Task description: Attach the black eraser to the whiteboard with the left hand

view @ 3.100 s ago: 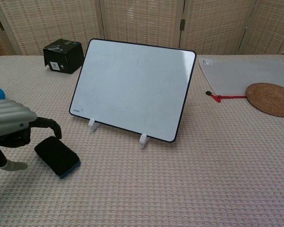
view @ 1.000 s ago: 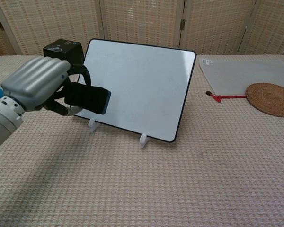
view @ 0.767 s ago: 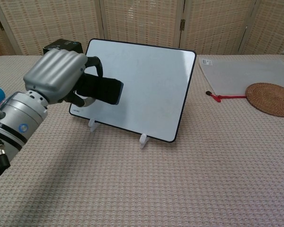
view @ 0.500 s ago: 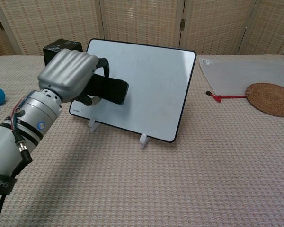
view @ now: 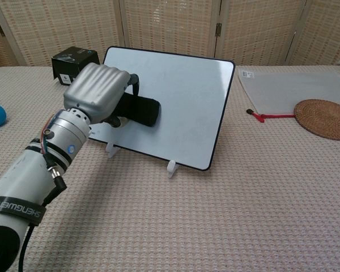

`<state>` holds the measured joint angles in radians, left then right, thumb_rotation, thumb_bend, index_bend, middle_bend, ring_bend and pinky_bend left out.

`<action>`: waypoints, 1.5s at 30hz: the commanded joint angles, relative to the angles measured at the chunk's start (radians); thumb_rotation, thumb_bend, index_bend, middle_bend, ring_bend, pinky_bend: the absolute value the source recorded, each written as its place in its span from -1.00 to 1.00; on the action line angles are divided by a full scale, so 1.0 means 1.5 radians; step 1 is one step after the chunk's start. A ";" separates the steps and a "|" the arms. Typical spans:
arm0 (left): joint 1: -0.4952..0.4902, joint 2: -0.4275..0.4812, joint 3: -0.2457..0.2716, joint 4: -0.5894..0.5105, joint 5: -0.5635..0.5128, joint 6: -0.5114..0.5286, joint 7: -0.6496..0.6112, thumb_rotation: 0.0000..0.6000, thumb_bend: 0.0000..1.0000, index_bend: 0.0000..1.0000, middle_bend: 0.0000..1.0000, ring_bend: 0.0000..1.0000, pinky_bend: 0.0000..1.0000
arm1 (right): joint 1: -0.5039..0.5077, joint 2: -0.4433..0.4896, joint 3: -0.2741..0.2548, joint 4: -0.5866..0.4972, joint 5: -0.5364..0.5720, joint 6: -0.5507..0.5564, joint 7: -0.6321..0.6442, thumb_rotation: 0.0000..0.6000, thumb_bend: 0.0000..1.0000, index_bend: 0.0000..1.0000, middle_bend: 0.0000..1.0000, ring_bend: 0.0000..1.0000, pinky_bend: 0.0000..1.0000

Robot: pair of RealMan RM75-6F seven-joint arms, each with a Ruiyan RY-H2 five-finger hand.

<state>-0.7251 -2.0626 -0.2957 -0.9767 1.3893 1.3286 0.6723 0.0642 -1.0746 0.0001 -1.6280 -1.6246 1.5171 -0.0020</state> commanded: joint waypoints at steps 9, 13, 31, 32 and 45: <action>-0.006 -0.009 0.004 0.010 0.000 0.010 -0.011 1.00 -0.31 -0.32 1.00 0.90 1.00 | -0.002 -0.002 0.001 -0.001 0.002 0.000 -0.004 1.00 -0.35 -1.00 -1.00 -1.00 -1.00; -0.005 -0.005 0.007 -0.001 -0.010 -0.001 0.006 1.00 -0.31 -0.42 1.00 0.91 1.00 | -0.004 -0.002 0.001 -0.001 -0.001 0.005 -0.004 1.00 -0.35 -1.00 -1.00 -1.00 -1.00; 0.054 0.081 0.034 -0.211 -0.057 0.016 0.132 1.00 -0.42 -0.68 1.00 0.91 1.00 | -0.008 -0.002 0.001 0.000 -0.003 0.010 -0.004 1.00 -0.35 -1.00 -1.00 -1.00 -1.00; 0.064 0.097 0.040 -0.238 -0.058 0.024 0.137 1.00 -0.42 -0.70 1.00 0.91 1.00 | -0.008 -0.002 0.001 0.000 -0.004 0.010 -0.005 1.00 -0.35 -1.00 -1.00 -1.00 -1.00; 0.311 0.490 0.228 -0.570 0.002 0.167 -0.095 1.00 -0.43 -0.82 -0.33 -0.42 -0.21 | 0.012 -0.016 0.003 -0.003 0.004 -0.031 -0.044 1.00 -0.35 -1.00 -1.00 -1.00 -1.00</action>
<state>-0.3817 -1.4819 -0.0660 -1.7243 1.3504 1.5036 0.6723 0.0766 -1.0940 0.0026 -1.6305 -1.6239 1.4788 -0.0600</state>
